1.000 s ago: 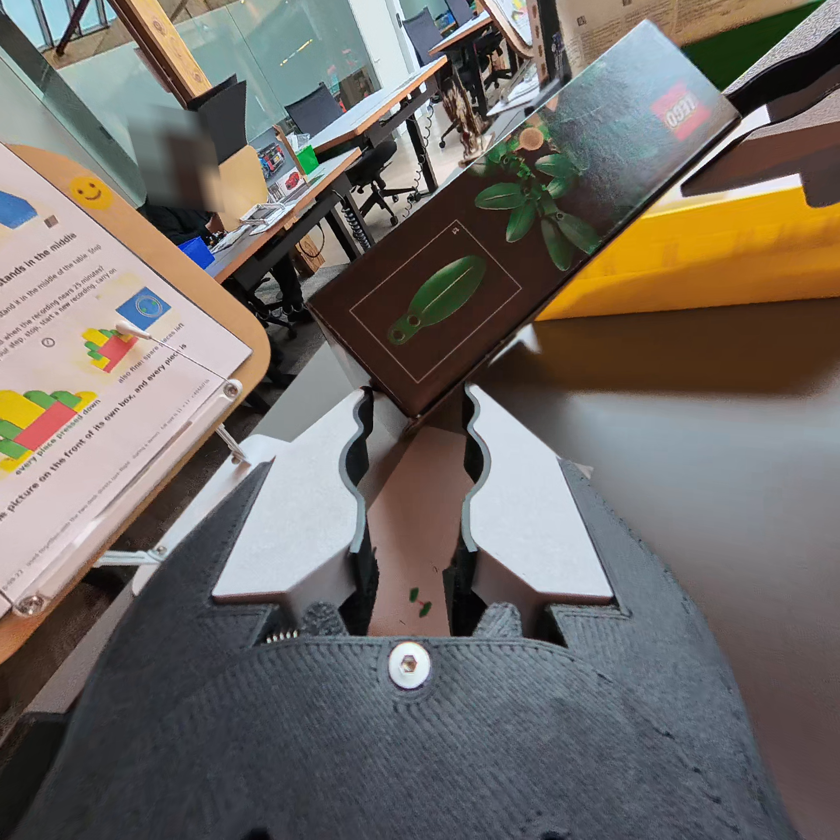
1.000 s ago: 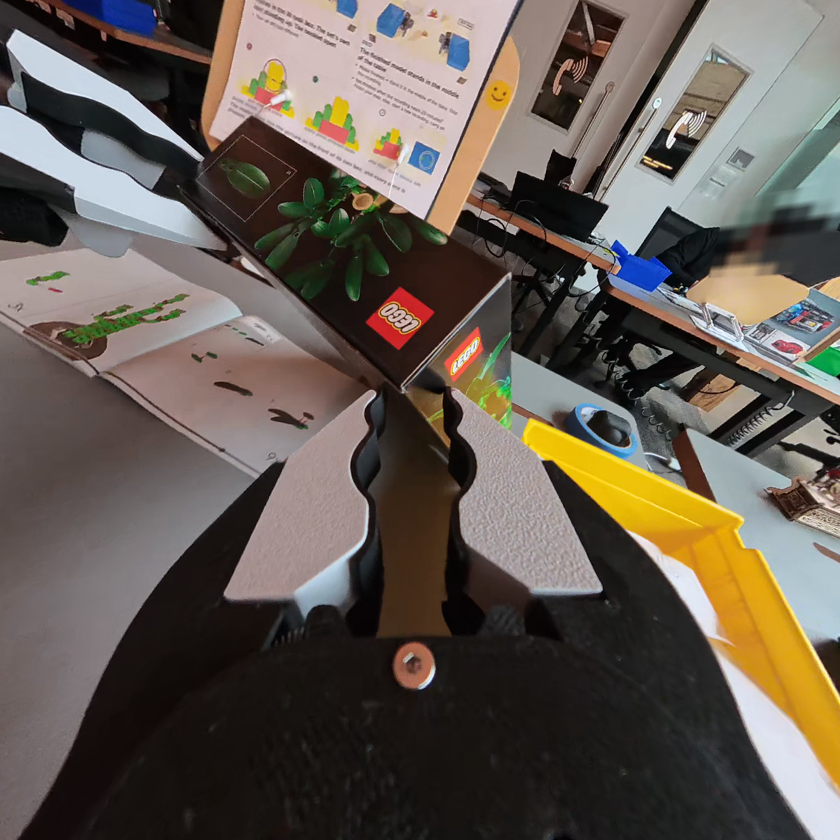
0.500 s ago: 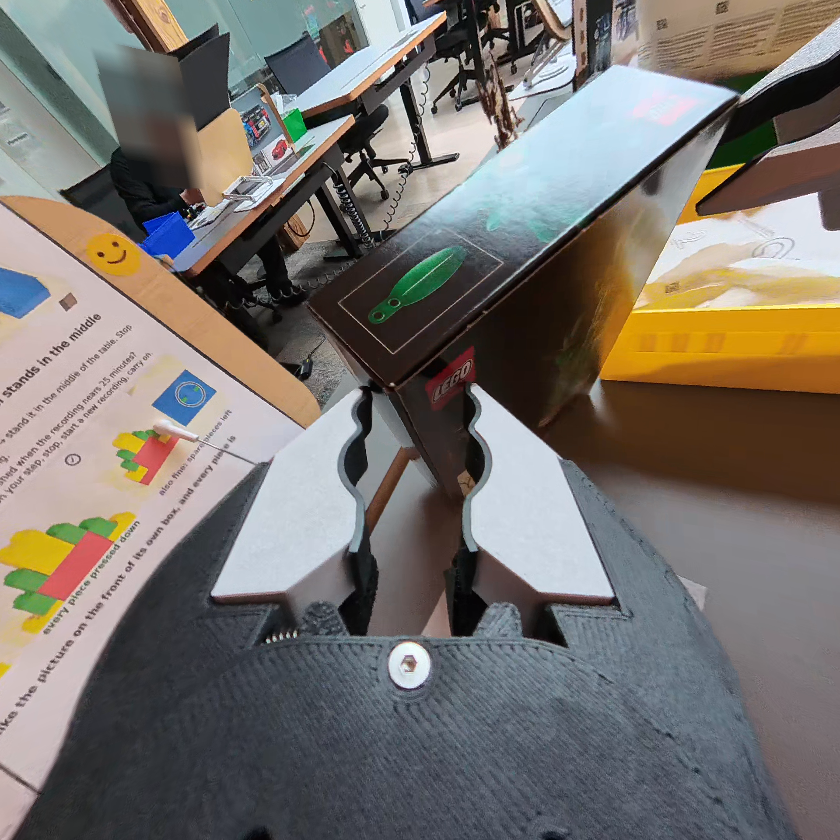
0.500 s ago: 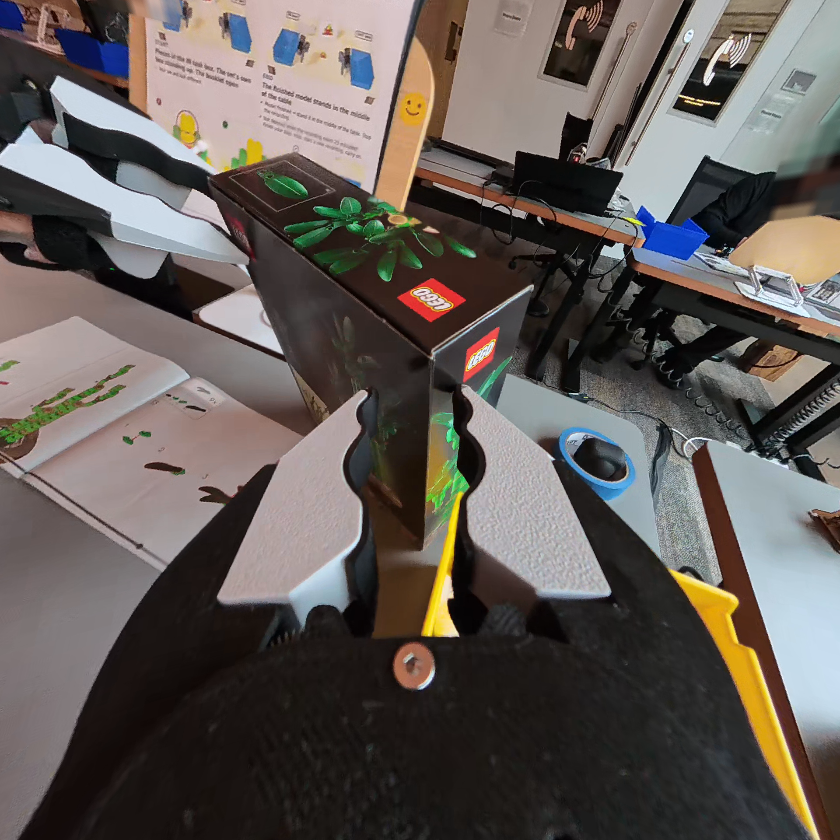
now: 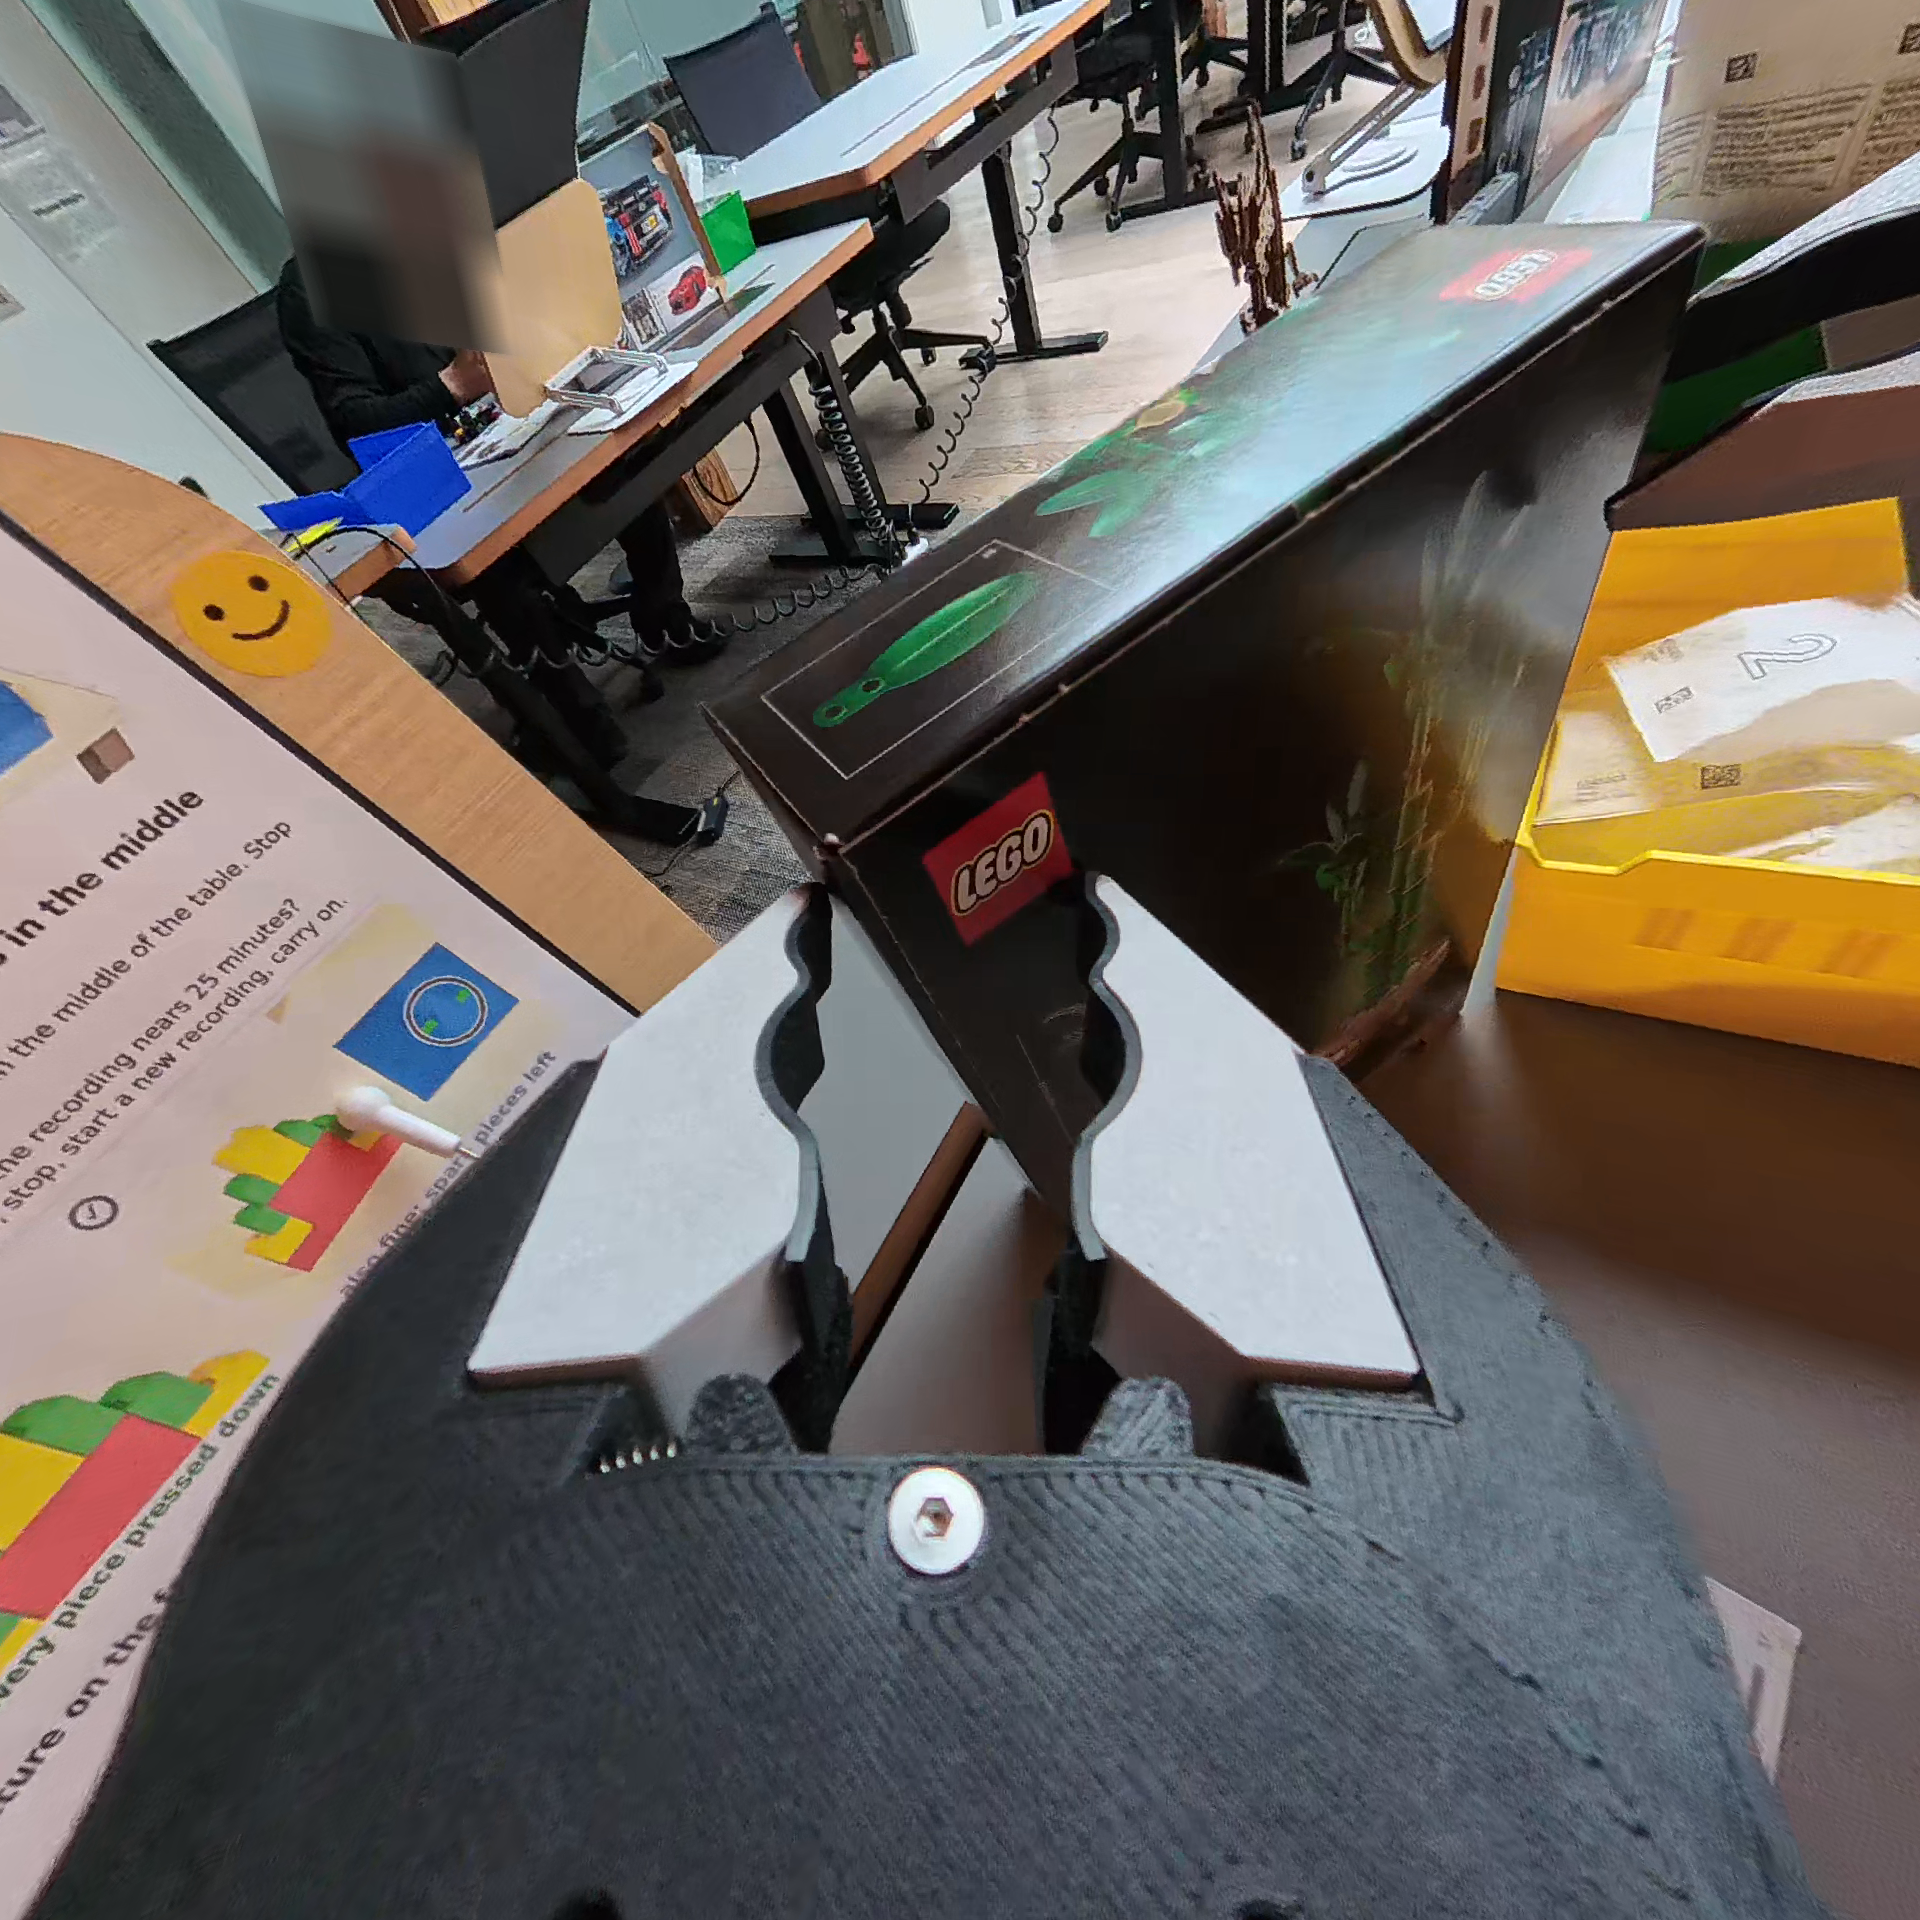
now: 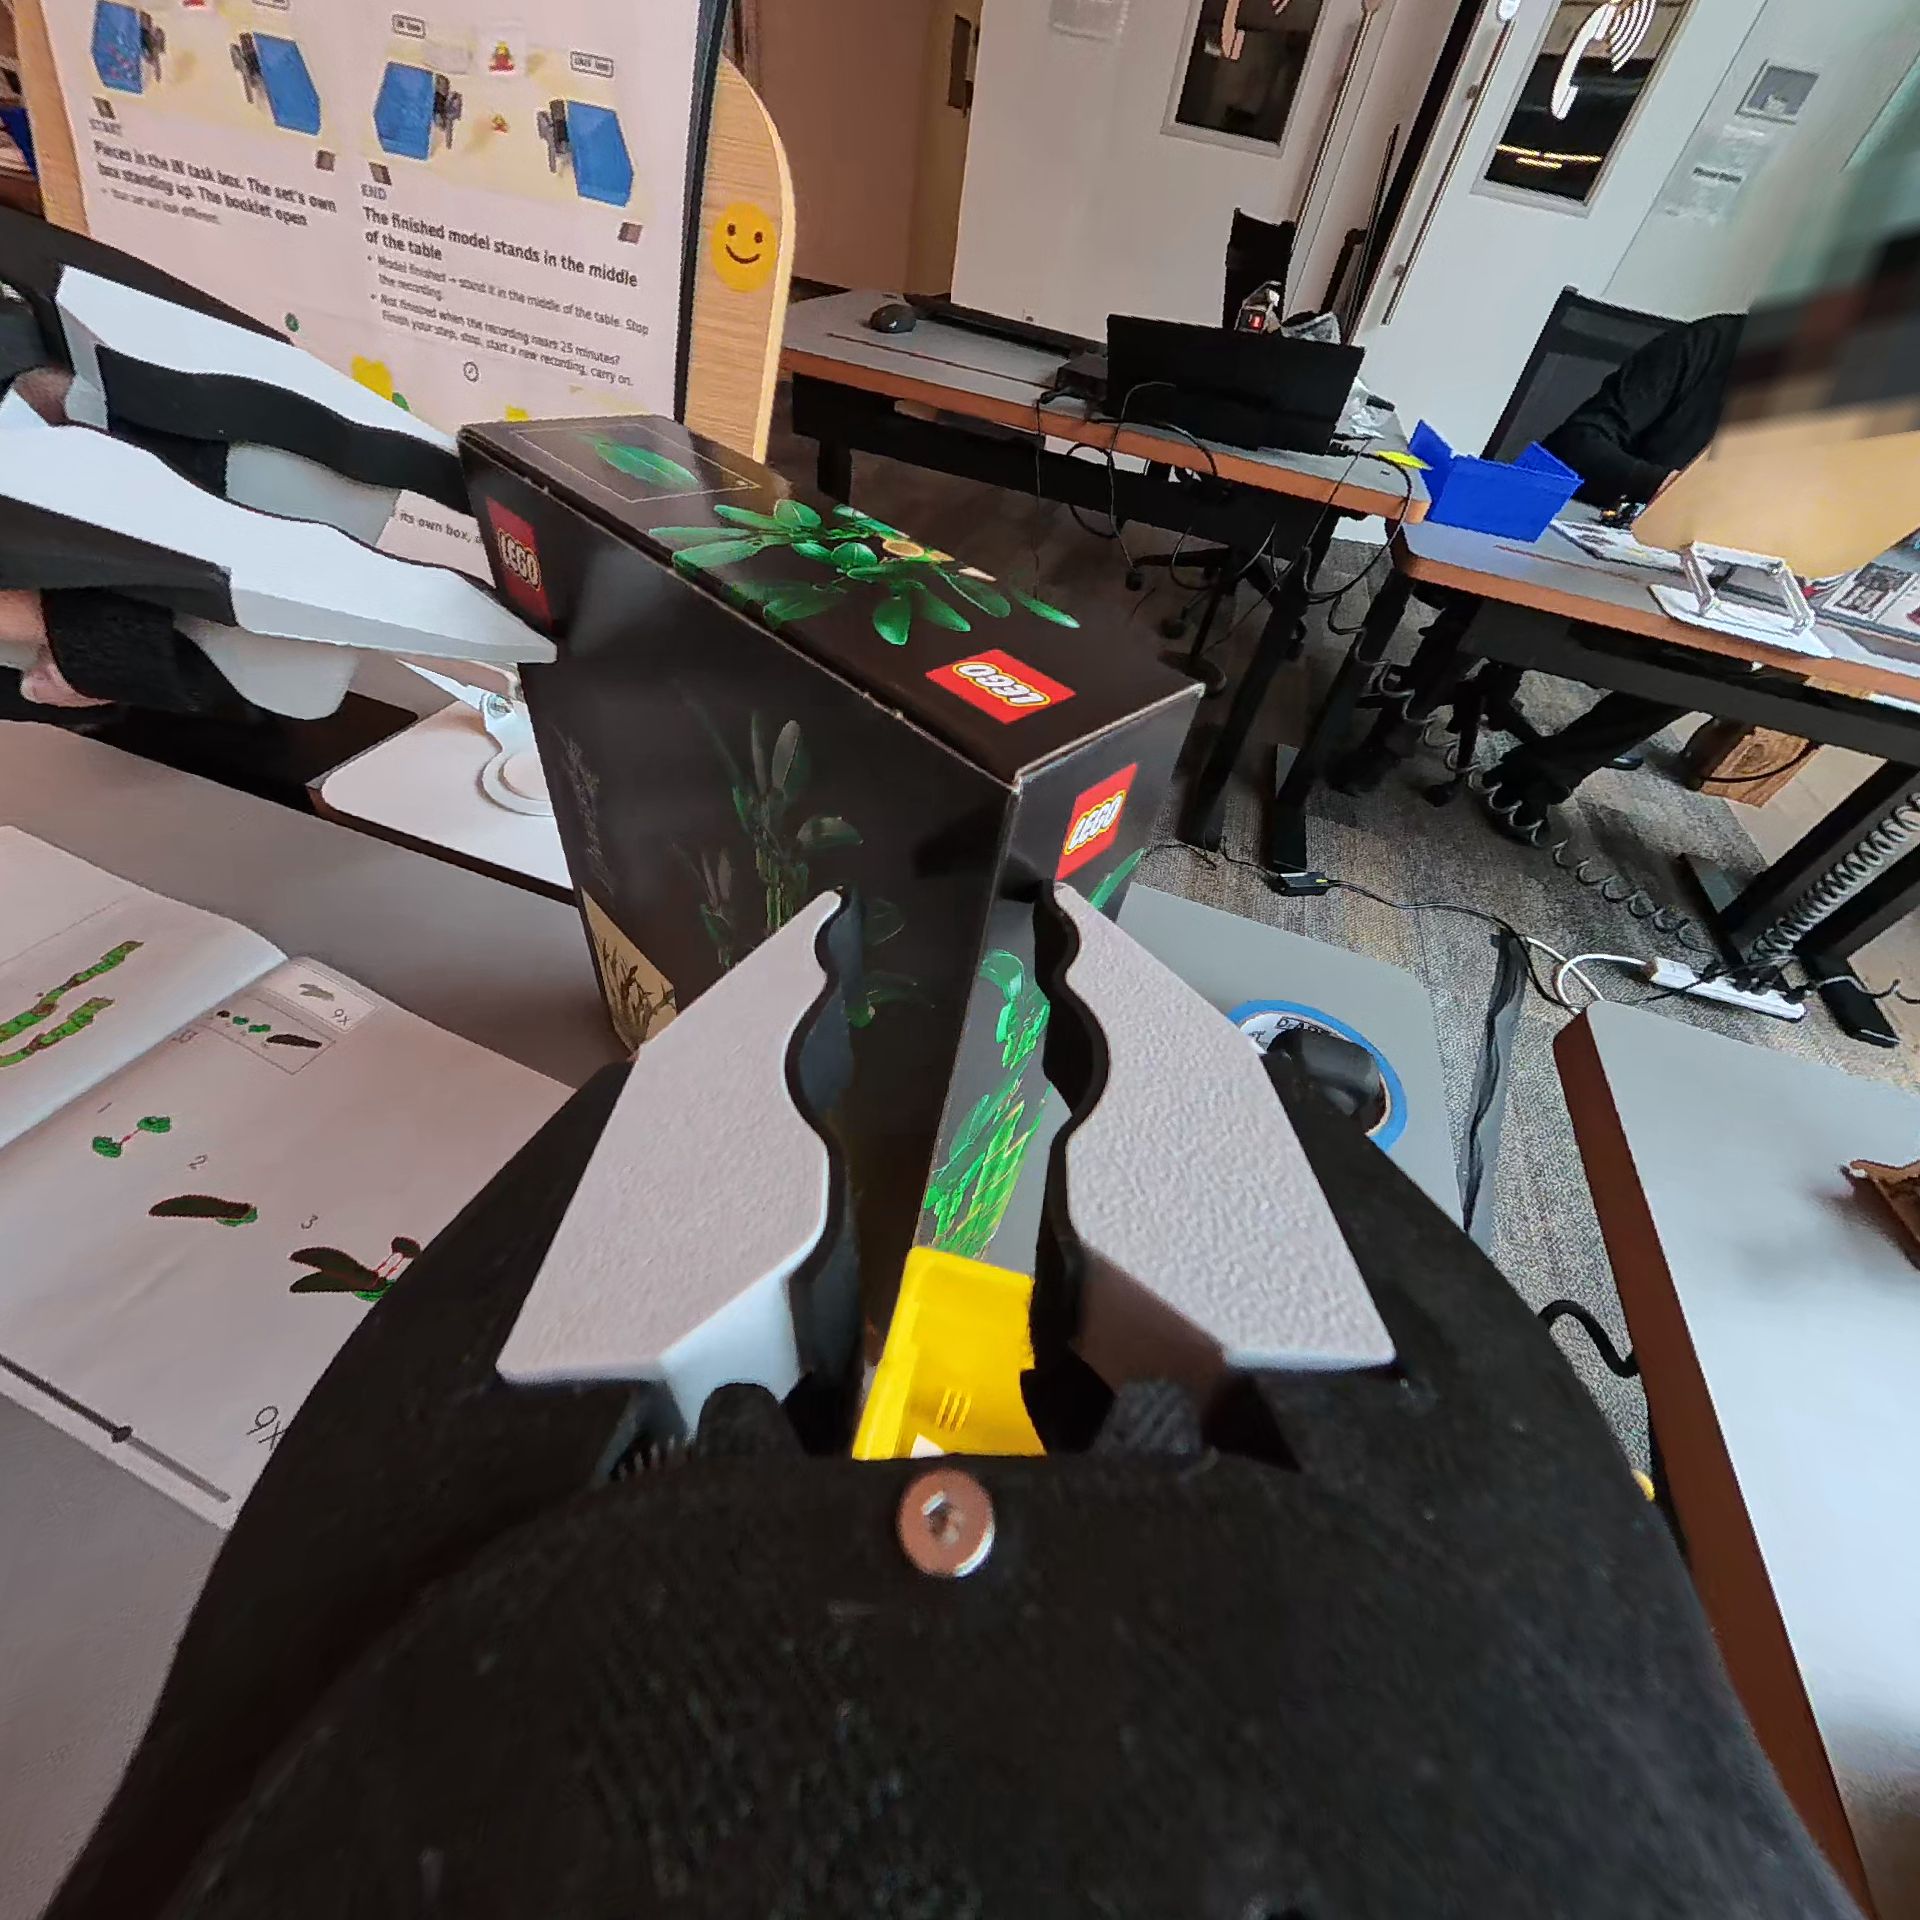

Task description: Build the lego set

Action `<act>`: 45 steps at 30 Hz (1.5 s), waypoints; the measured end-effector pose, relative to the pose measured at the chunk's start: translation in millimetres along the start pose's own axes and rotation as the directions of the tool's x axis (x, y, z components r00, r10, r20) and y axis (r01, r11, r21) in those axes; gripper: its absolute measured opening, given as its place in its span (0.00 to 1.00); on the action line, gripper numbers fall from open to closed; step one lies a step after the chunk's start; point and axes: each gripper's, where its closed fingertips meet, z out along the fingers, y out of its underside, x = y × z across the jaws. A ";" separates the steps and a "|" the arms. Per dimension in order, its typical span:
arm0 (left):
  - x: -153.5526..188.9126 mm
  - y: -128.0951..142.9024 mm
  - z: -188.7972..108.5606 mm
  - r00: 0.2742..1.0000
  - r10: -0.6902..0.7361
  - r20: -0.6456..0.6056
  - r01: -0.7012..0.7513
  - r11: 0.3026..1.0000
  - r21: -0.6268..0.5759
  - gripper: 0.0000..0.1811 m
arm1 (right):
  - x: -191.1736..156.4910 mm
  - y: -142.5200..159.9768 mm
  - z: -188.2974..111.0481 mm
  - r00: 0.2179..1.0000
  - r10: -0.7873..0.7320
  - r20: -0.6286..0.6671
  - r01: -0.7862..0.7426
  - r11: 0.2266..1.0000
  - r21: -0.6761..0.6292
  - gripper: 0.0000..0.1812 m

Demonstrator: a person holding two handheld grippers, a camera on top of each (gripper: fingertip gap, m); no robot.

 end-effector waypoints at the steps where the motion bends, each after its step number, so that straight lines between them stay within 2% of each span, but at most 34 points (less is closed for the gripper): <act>1: -0.1 -0.1 0.5 1.000 -0.001 0.001 0.001 1.000 0.007 0.26 | 0.2 0.5 0.1 1.000 0.000 0.003 0.000 1.000 0.003 0.18; 9: -1.6 -0.5 -4.0 1.000 -0.027 0.010 0.027 0.997 0.066 0.22 | -3.3 -1.2 -1.5 0.999 0.034 0.035 -0.036 0.998 0.043 0.20; 14: 6.0 1.6 -9.9 1.000 -0.016 -0.010 0.017 0.998 0.062 0.30 | -5.7 -2.8 -0.7 0.997 0.054 0.057 -0.057 0.997 0.048 0.20; 23: 2.9 1.1 -33.4 1.000 -0.021 -0.001 0.021 0.997 0.079 0.29 | -4.7 -7.4 -10.1 0.999 0.033 0.020 -0.034 0.998 0.052 0.24; 29: 11.1 25.2 -75.1 0.997 -0.076 -0.022 0.078 0.991 0.107 0.30 | -0.1 1.0 -32.8 1.000 -0.010 -0.020 0.010 0.999 0.033 0.31; 33: 19.1 53.9 -129.0 0.992 -0.122 -0.006 0.122 0.982 0.141 0.32 | -2.2 22.1 -63.3 0.995 -0.065 -0.070 0.065 0.998 -0.004 0.38; 35: 30.2 70.0 -160.4 0.991 -0.136 -0.006 0.136 0.978 0.156 0.34 | -7.2 41.1 -80.5 0.989 -0.103 -0.102 0.097 0.993 -0.063 0.40; 37: 58.7 87.6 -187.3 0.992 -0.113 -0.051 0.120 0.980 0.158 0.39 | -18.6 61.3 -93.4 0.983 -0.142 -0.115 0.127 0.983 -0.129 0.43; 39: 83.8 110.5 -204.8 0.996 -0.072 -0.051 0.077 0.991 0.110 0.41 | -41.3 77.0 -100.3 0.985 -0.142 -0.096 0.126 0.979 -0.162 0.44; 42: 114.5 140.2 -219.5 0.996 -0.061 -0.059 0.062 0.998 0.022 0.44 | -96.4 94.5 -97.9 0.994 -0.108 0.000 0.106 0.981 -0.164 0.44; 45: 135.1 156.4 -232.2 0.997 -0.056 -0.056 0.056 0.998 -0.007 0.43 | -164.0 117.4 -89.1 0.987 -0.086 0.139 0.115 0.970 -0.215 0.44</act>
